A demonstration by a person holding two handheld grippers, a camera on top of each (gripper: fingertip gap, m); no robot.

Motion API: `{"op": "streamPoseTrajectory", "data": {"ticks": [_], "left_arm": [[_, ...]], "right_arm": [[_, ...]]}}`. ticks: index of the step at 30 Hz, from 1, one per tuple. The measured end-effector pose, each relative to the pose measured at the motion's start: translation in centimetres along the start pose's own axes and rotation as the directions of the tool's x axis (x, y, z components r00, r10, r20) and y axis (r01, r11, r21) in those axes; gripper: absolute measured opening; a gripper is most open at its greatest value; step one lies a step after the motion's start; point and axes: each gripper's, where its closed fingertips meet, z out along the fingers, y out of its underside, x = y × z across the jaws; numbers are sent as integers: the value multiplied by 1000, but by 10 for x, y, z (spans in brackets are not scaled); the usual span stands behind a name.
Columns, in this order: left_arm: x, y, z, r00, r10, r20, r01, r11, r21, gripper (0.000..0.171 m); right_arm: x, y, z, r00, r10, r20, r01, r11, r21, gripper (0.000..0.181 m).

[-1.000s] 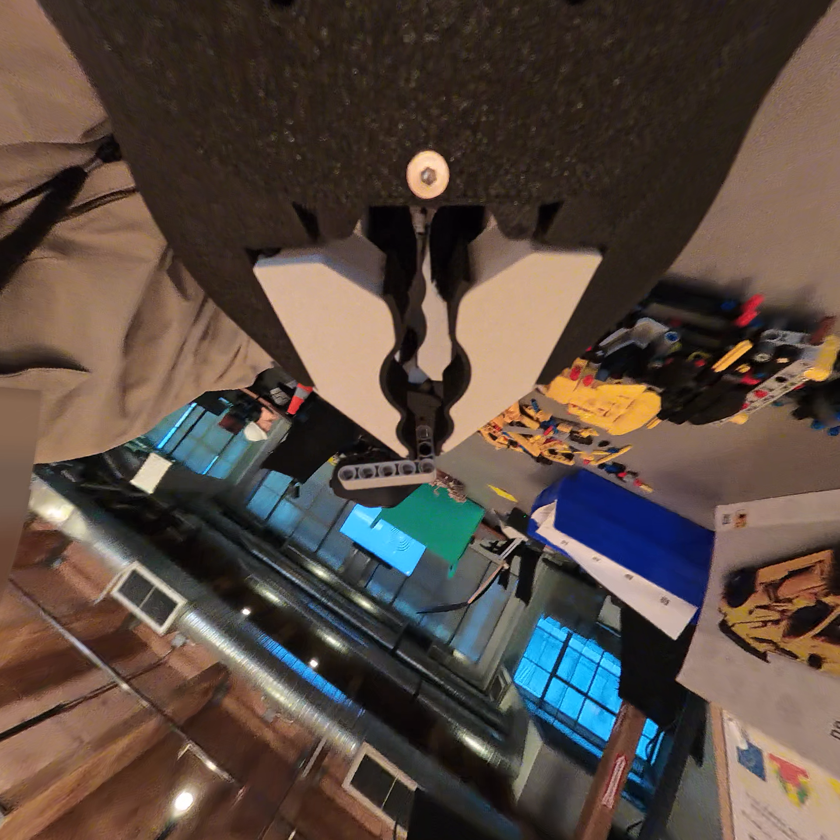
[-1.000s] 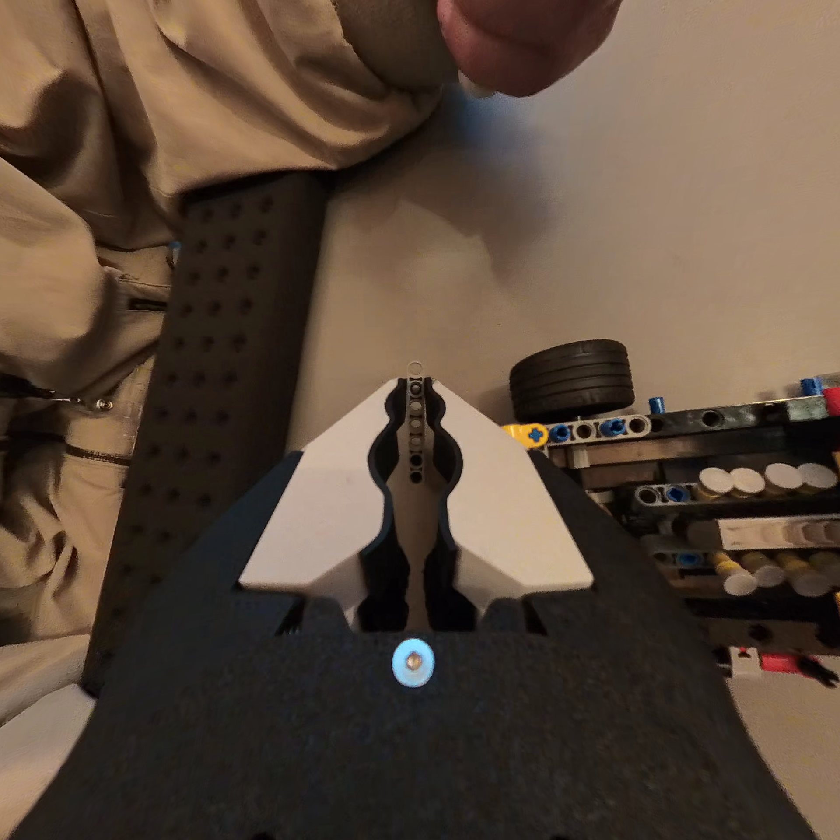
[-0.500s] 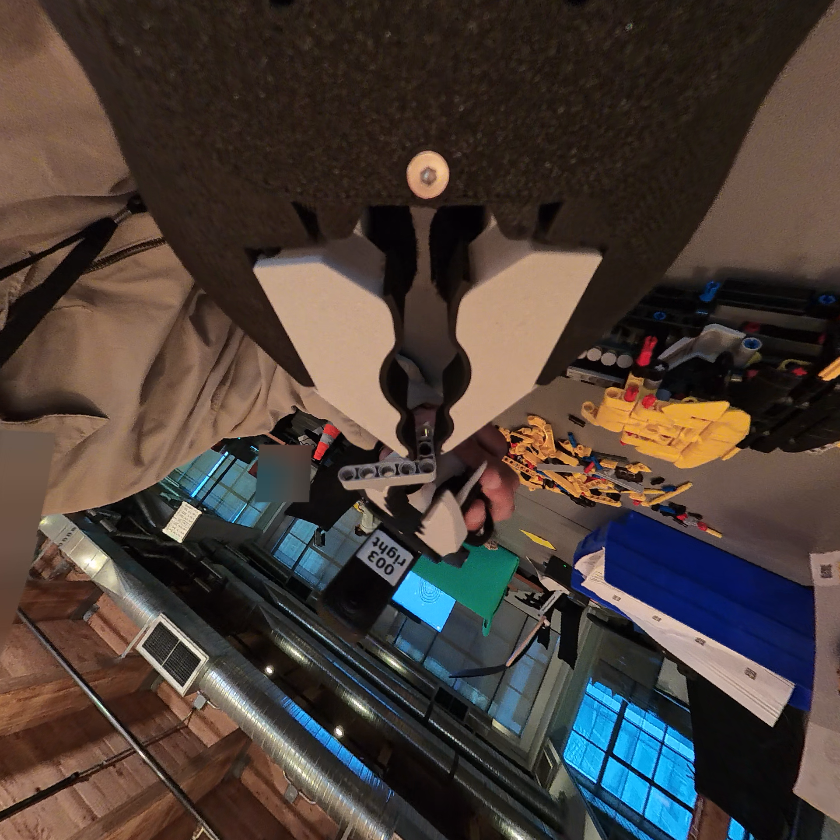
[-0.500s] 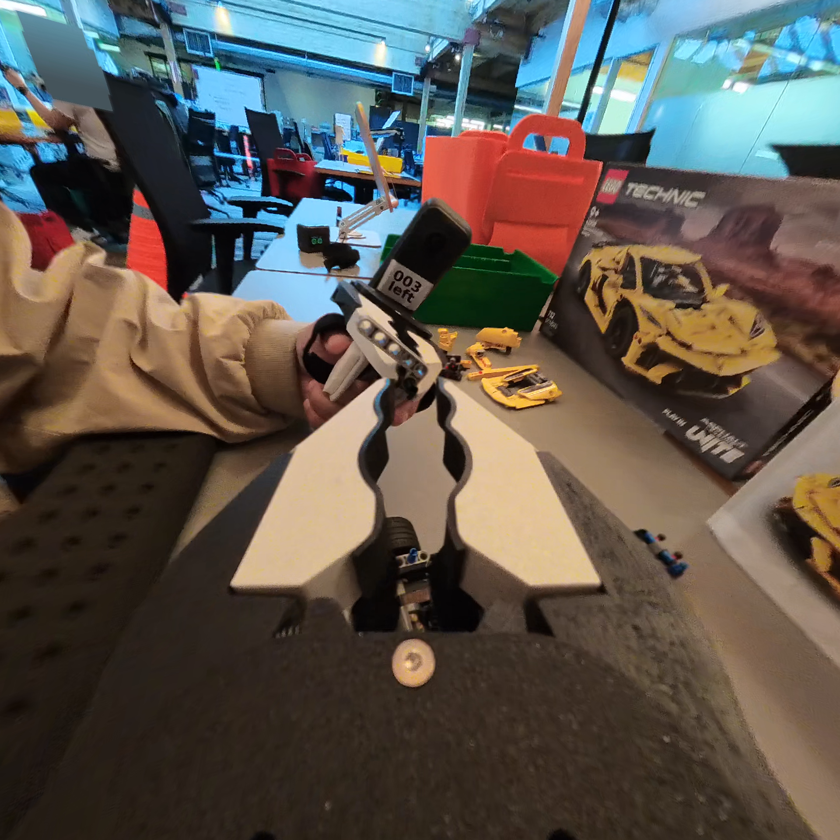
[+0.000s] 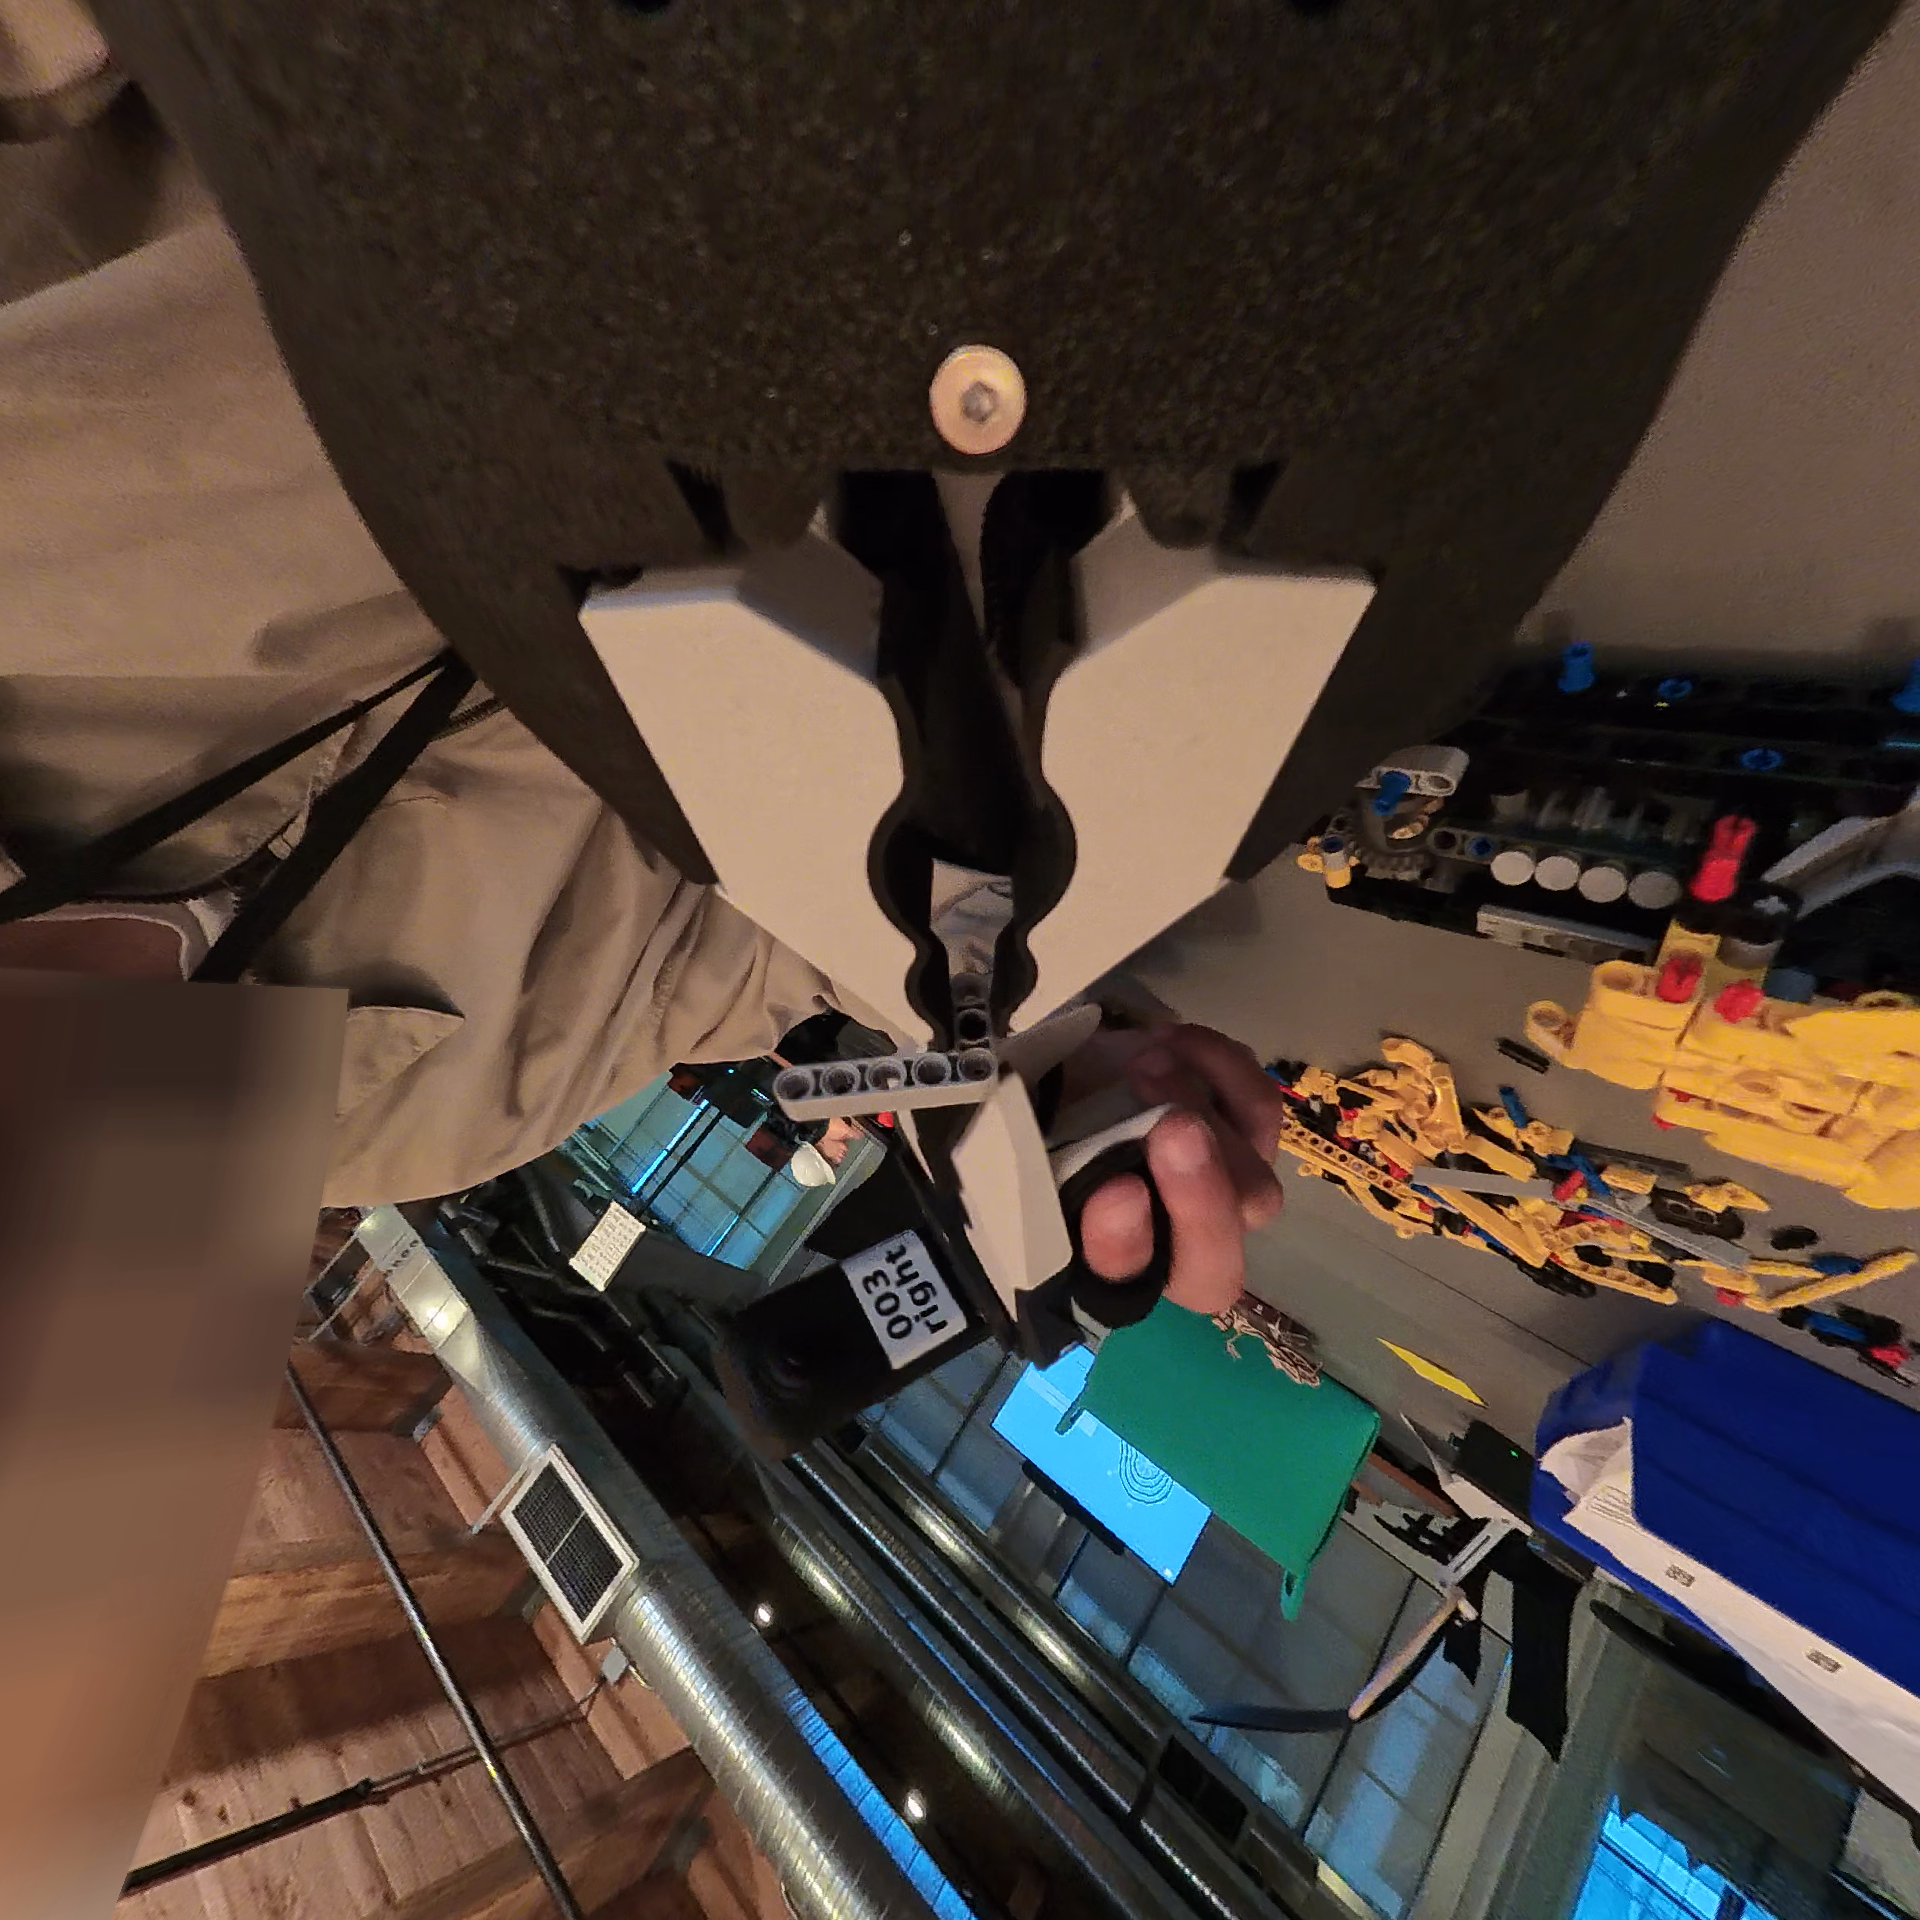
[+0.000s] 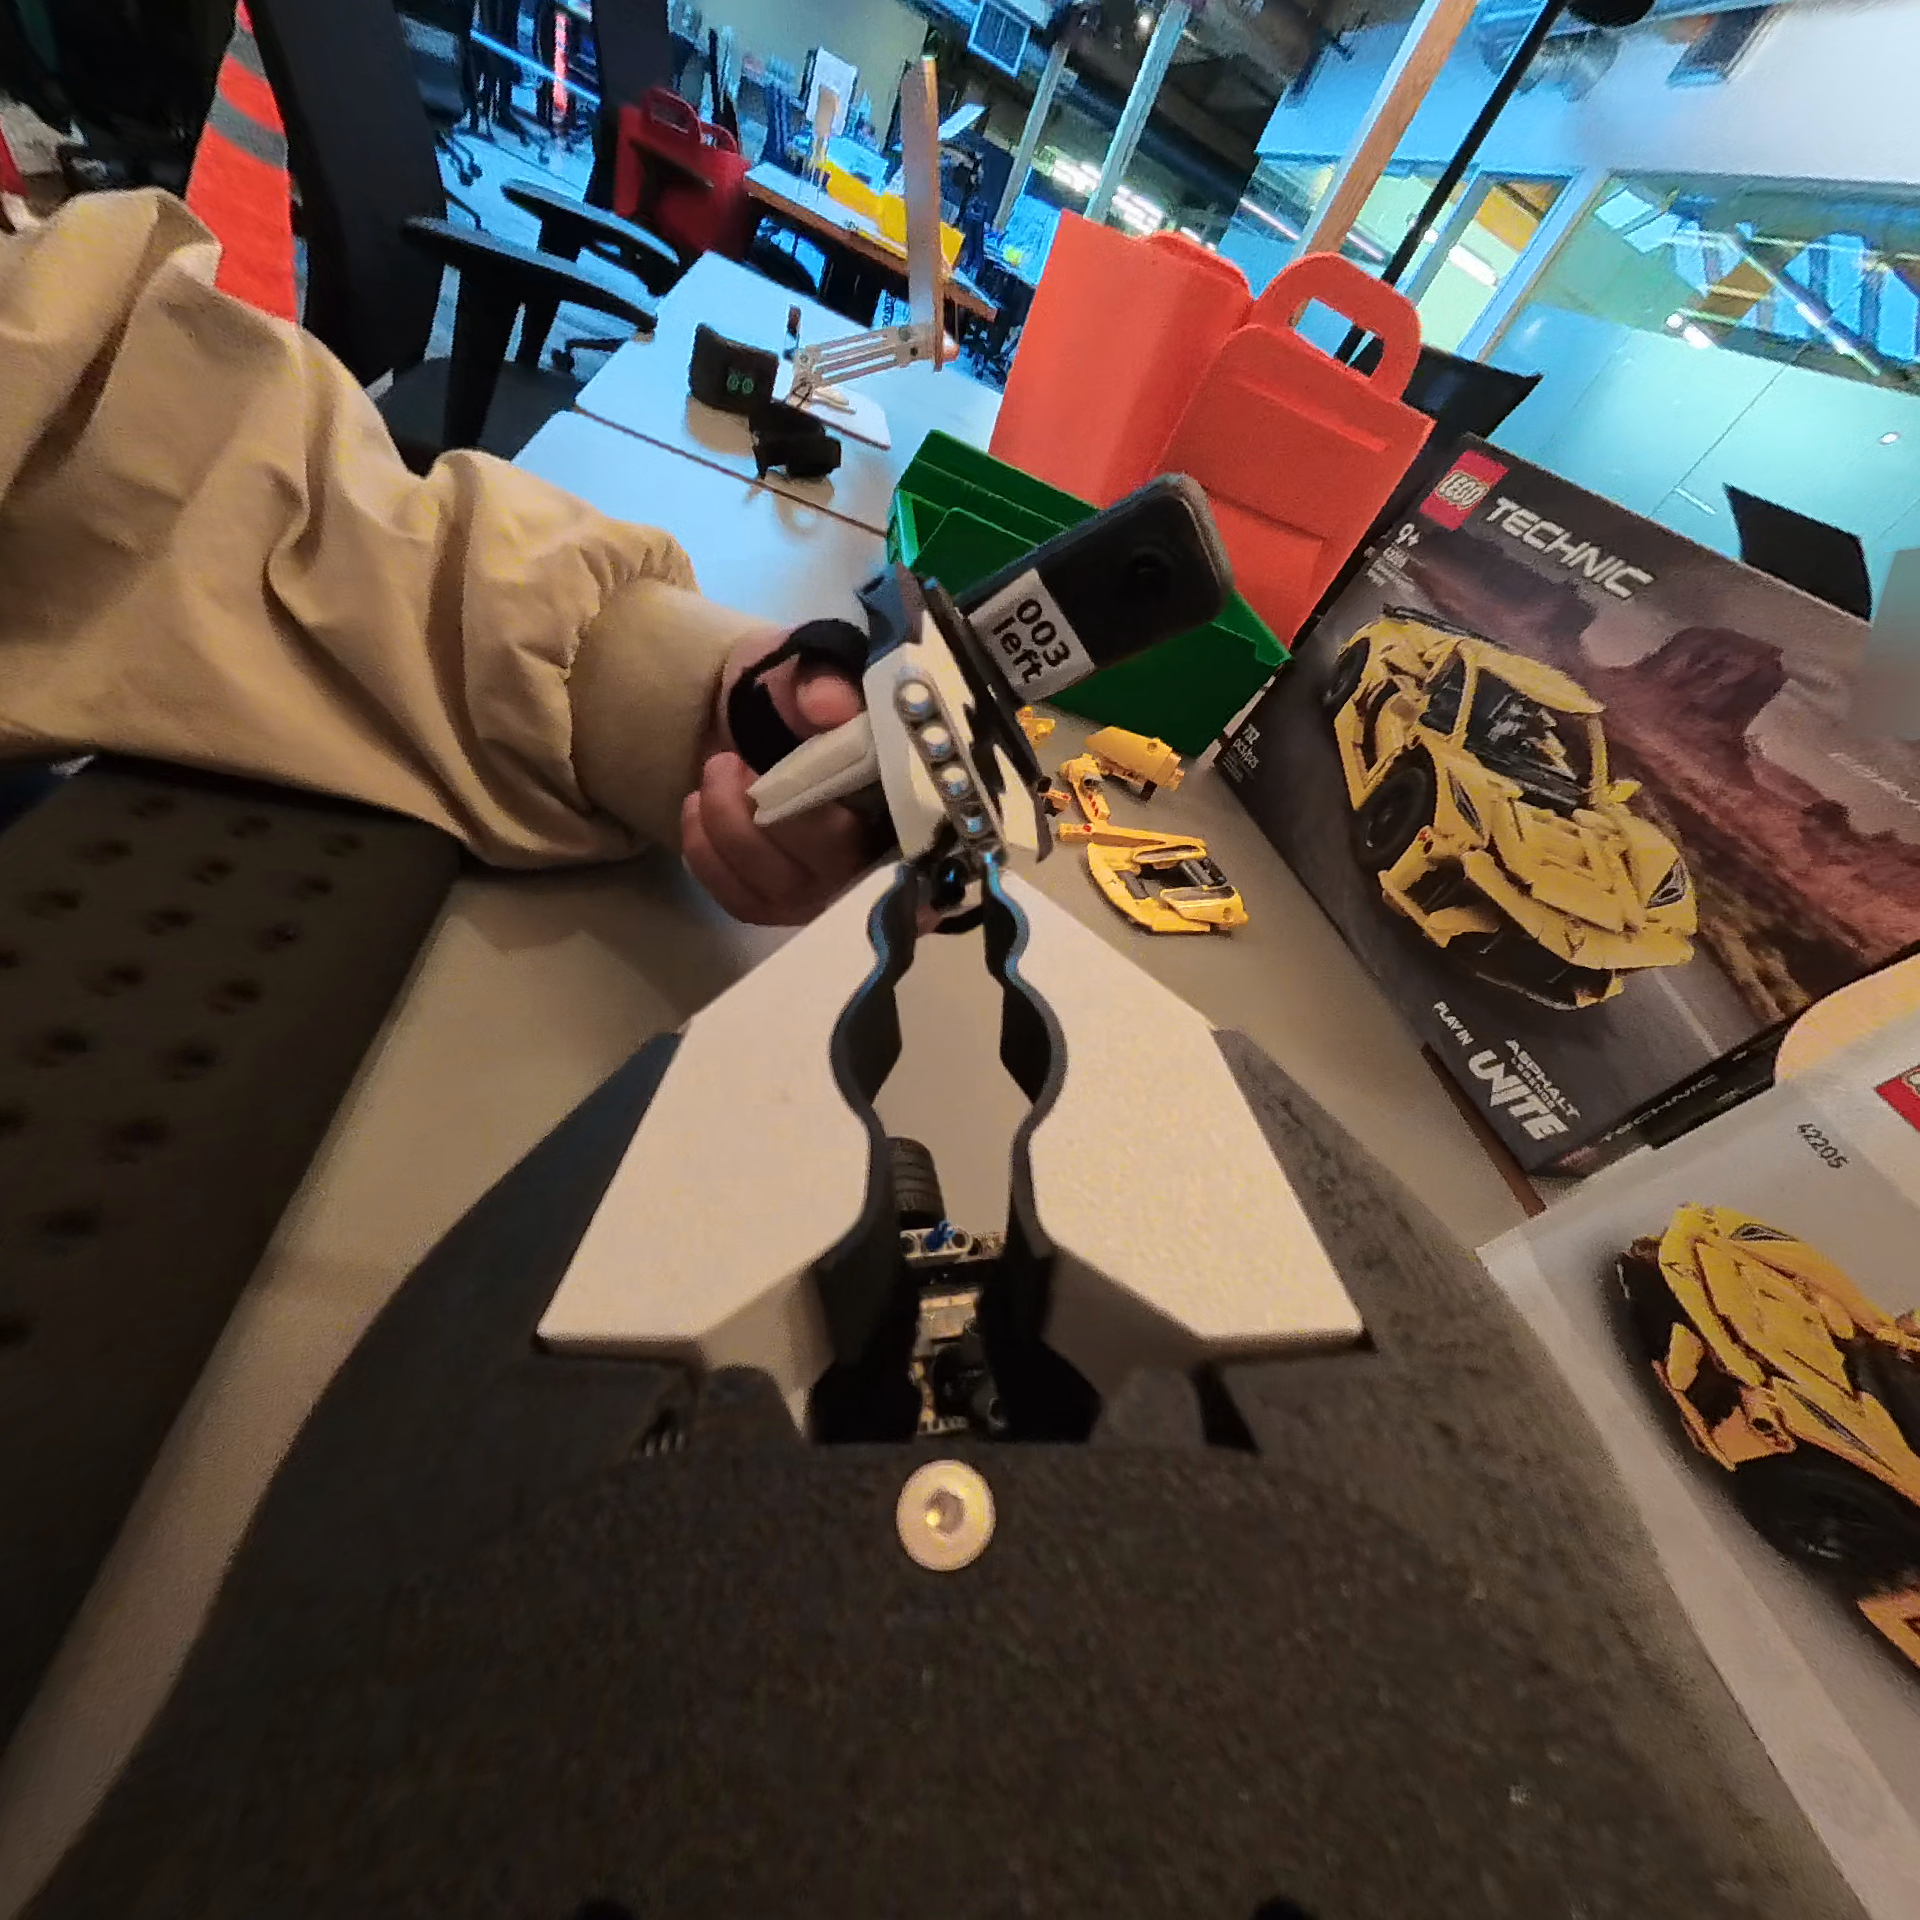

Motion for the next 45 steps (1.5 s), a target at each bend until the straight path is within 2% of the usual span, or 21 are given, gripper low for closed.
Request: {"op": "streamPoseTrajectory", "data": {"ticks": [6,10,14,18,19,20,21,22,24,25,27,29,31,32,34,35,36,38,41,43,45], "left_arm": [[-4,3,-3,998,-56,-6,56,998,-8,6],[-20,9,-6,993,-73,91,76,996,-38,6],[-44,13,-13,948,112,298,-77,989,-125,6],[-44,7,-14,895,265,359,-219,962,-163,6],[-44,4,-14,889,276,366,-236,960,-150,6],[-40,-10,-23,884,273,380,-262,962,-80,6],[-21,-43,-45,902,236,361,-293,950,111,6],[-3,-74,-78,914,205,350,-314,903,292,5],[15,-101,-125,906,193,378,-359,823,440,5],[14,-105,-130,899,189,394,-369,813,450,6],[-4,-96,-112,896,169,410,-343,851,398,6],[-29,-80,-87,888,142,438,-298,902,312,6],[-63,-67,-76,783,158,602,-325,928,180,6],[-78,-63,-77,689,195,698,-363,926,99,6],[-93,-60,-79,487,321,812,-444,892,-86,6],[-93,-60,-76,408,398,822,-482,859,-176,6],[-93,-62,-75,321,456,830,-514,820,-252,6],[-93,-63,-73,180,534,826,-550,751,-366,6],[-94,-55,-60,87,628,773,-559,674,-484,6],[-92,-49,-49,68,671,738,-567,635,-525,6],[-86,-46,-38,40,720,692,-596,573,-562,6]], "right_arm": [[0,5,2,996,-81,-36,79,996,-47,3],[4,24,5,970,-232,-72,215,958,-189,3],[13,49,9,960,-268,-83,211,886,-413,4],[19,48,9,956,-273,-107,205,884,-420,4],[20,48,7,956,-270,-110,201,884,-422,3],[29,63,-4,953,-276,-125,175,839,-515,3],[41,79,-21,949,-280,-146,149,803,-576,2],[49,75,-31,960,-202,-193,81,863,-499,2],[68,54,-48,955,-101,-280,-15,923,-384,2],[71,55,-51,958,-74,-277,-36,928,-371,2],[75,75,-59,961,55,-271,-162,907,-388,2],[105,110,-97,898,31,-439,-269,827,-493,3],[129,139,-151,789,34,-613,-424,753,-504,3],[128,159,-177,746,74,-662,-528,673,-519,3],[113,187,-213,688,163,-707,-665,531,-525,8],[106,193,-224,670,179,-720,-695,490,-525,20],[103,192,-227,665,194,-722,-700,499,-511,28],[109,167,-207,682,249,-687,-652,632,-419,31],[107,110,-131,769,397,-502,-561,794,-232,29],[84,74,-67,808,514,-289,-561,821,-107,31],[59,62,-19,811,563,-160,-582,806,-109,35]]}}
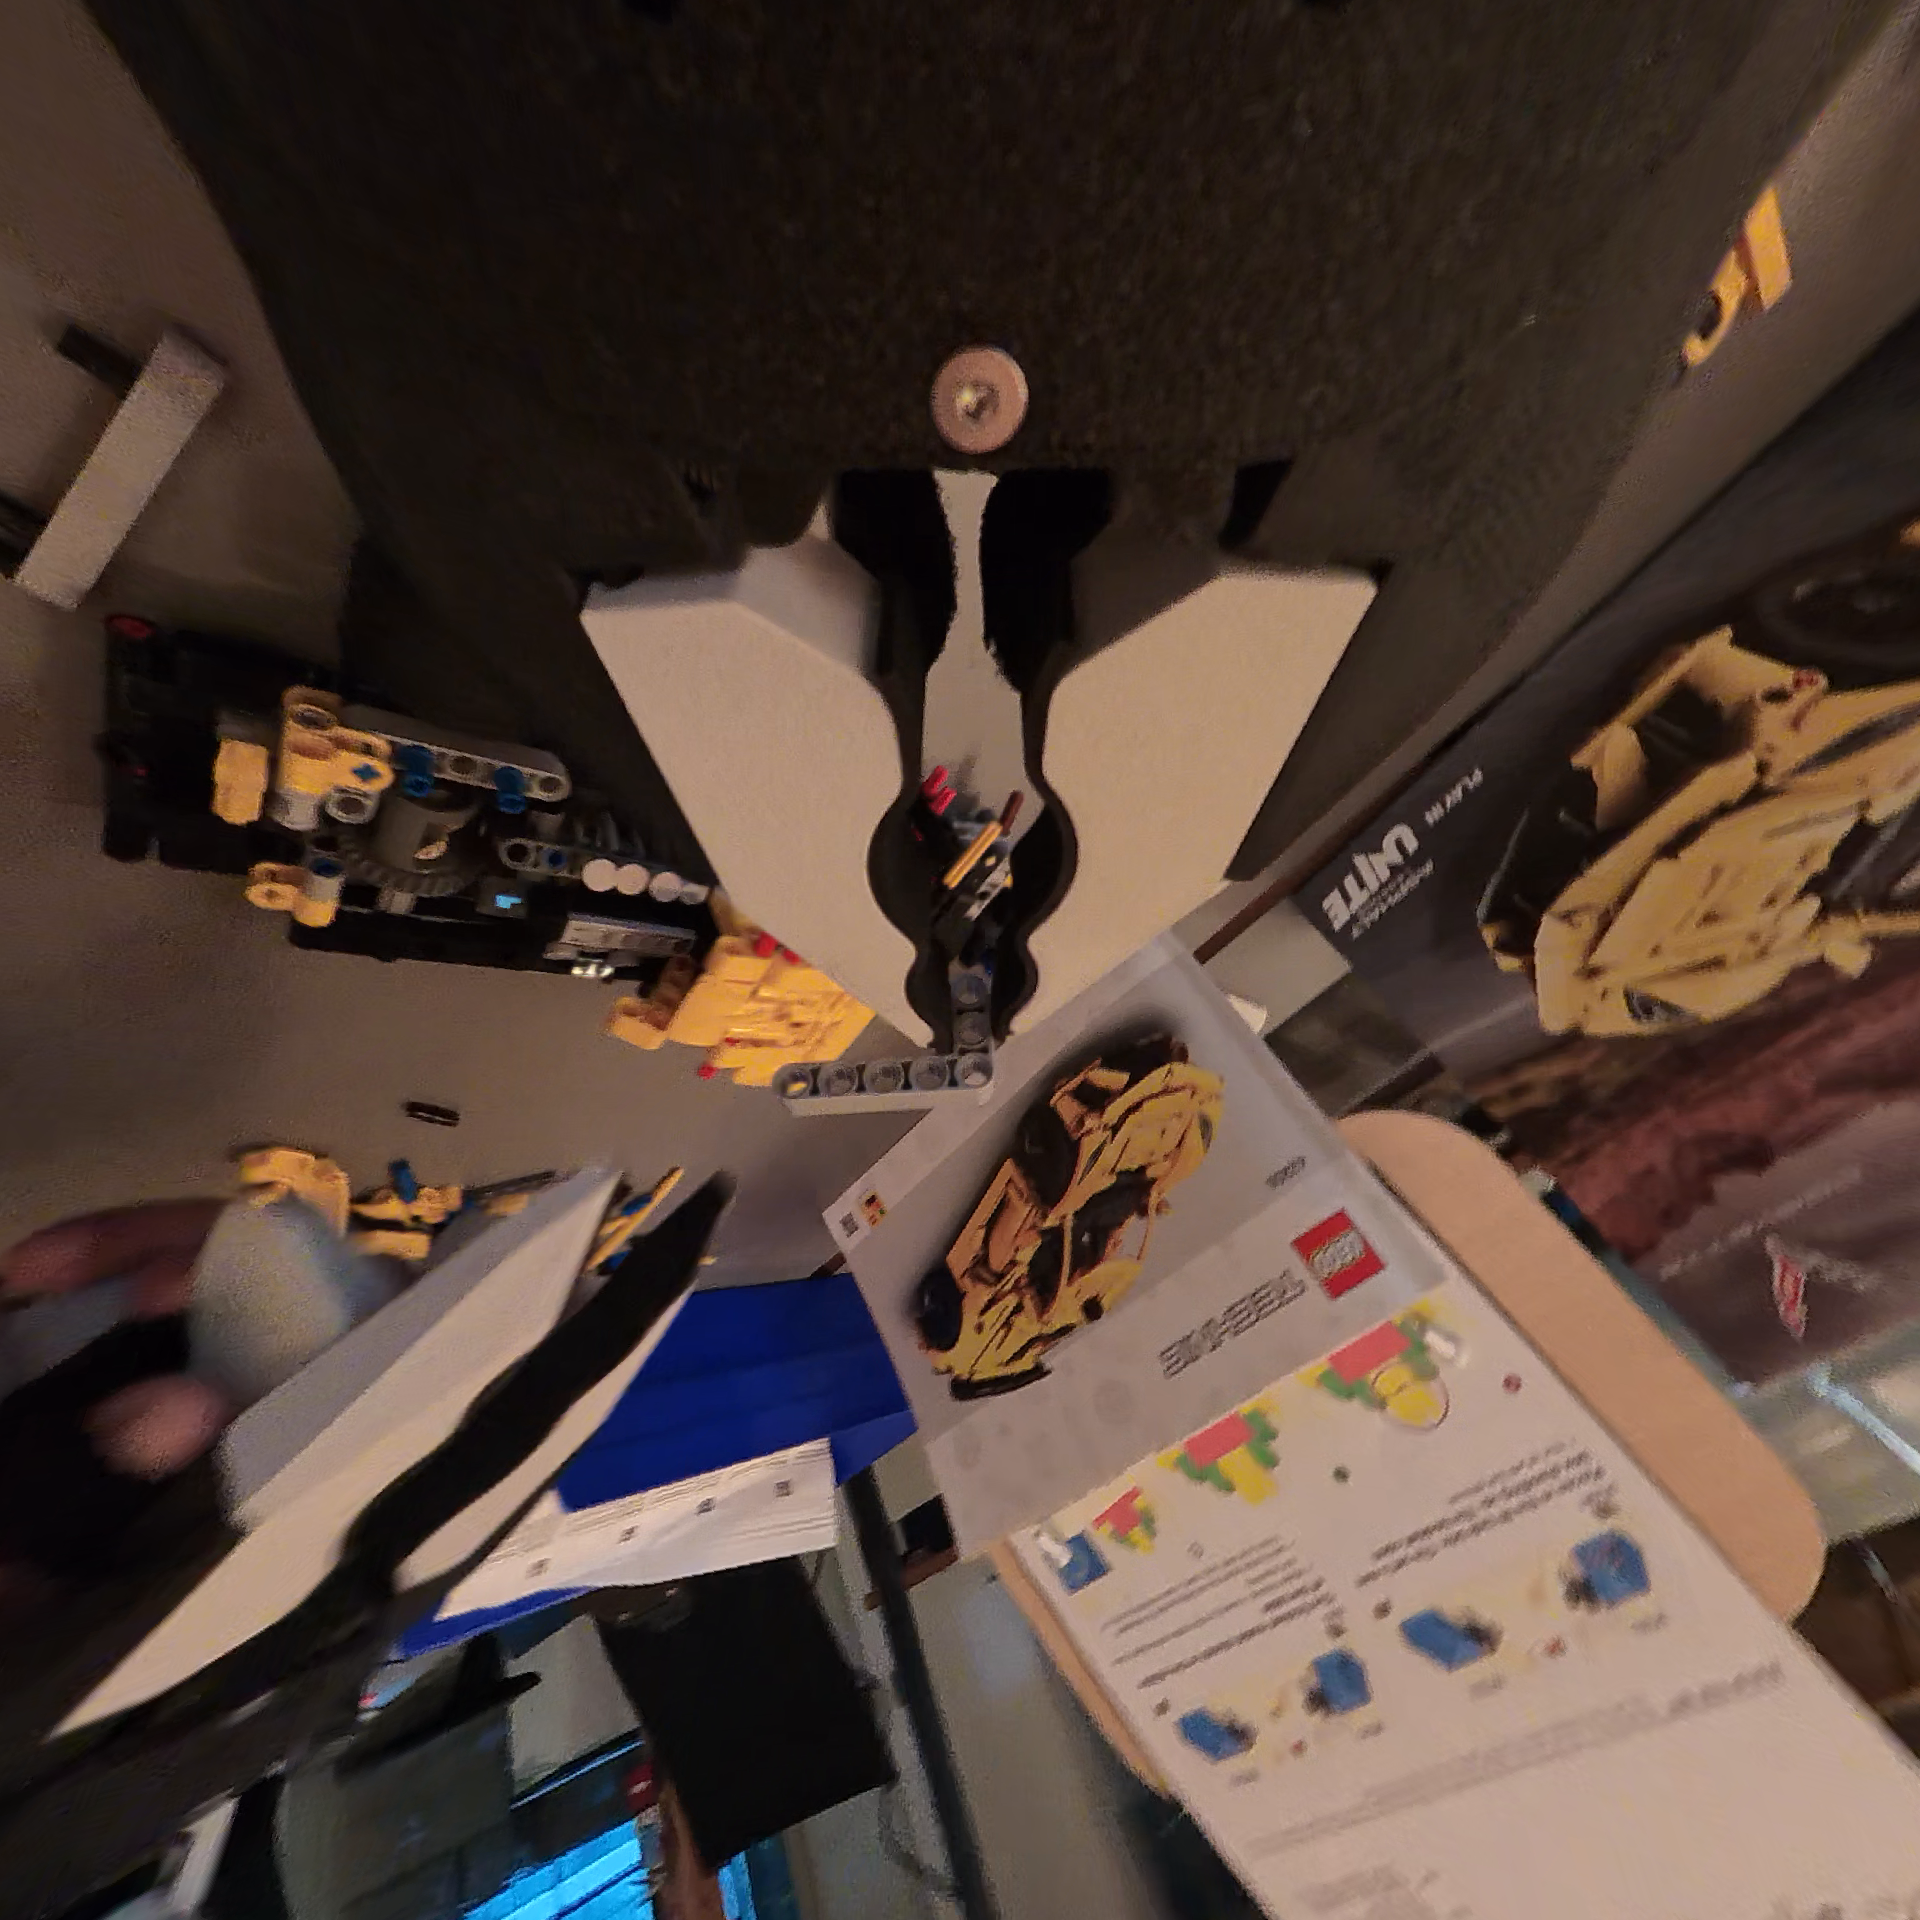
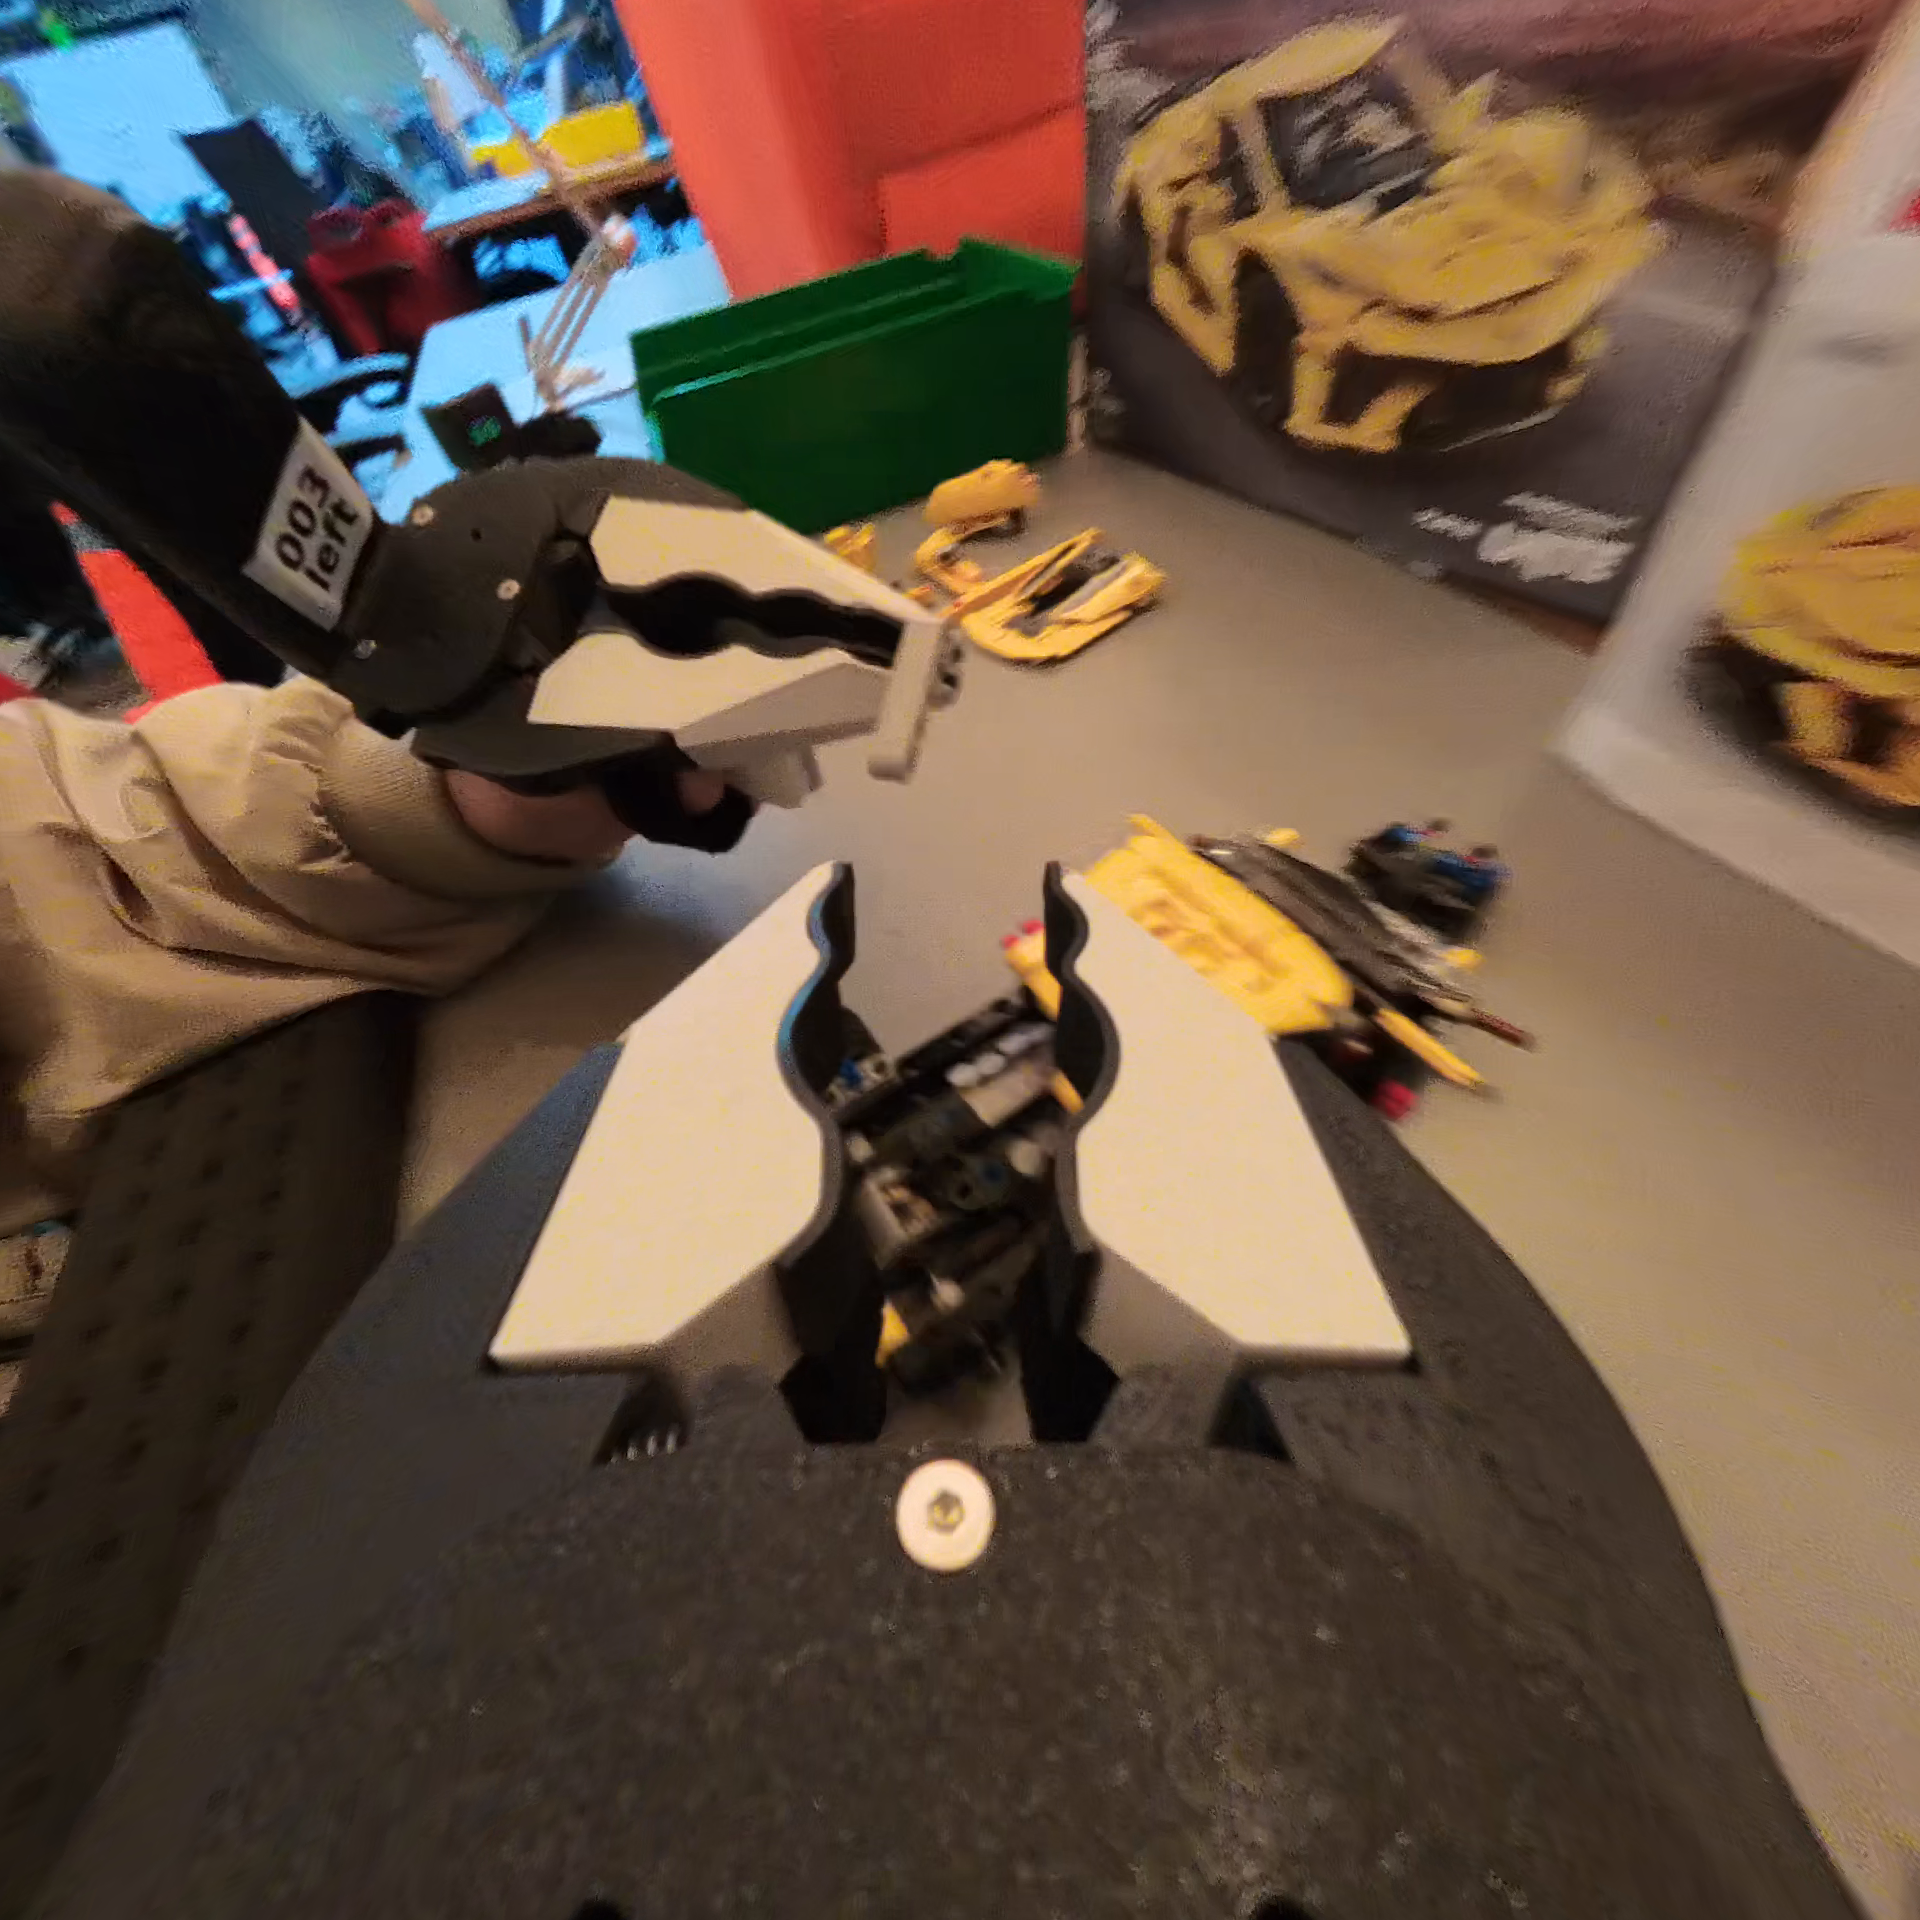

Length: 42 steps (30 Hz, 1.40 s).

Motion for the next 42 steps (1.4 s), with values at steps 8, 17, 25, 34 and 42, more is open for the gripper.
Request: {"op": "streamPoseTrajectory", "data": {"ticks": [8,17,25,34,42], "left_arm": [[17,-5,-1,998,47,-51,-45,999,23,6],[93,13,-65,542,-462,-702,263,887,-381,21],[142,67,-71,565,-359,-743,-94,867,-490,21],[158,70,-63,612,-239,-754,-186,883,-431,7],[112,10,-56,725,-51,-687,-76,985,-152,6]], "right_arm": [[-16,2,25,999,-46,7,47,998,-41,8],[126,55,-157,814,43,-579,-184,965,-186,6],[158,100,-184,744,148,-652,-356,913,-199,15],[143,55,-128,810,12,-586,-117,983,-142,22],[19,-27,-43,990,133,-44,-118,961,252,26]]}}
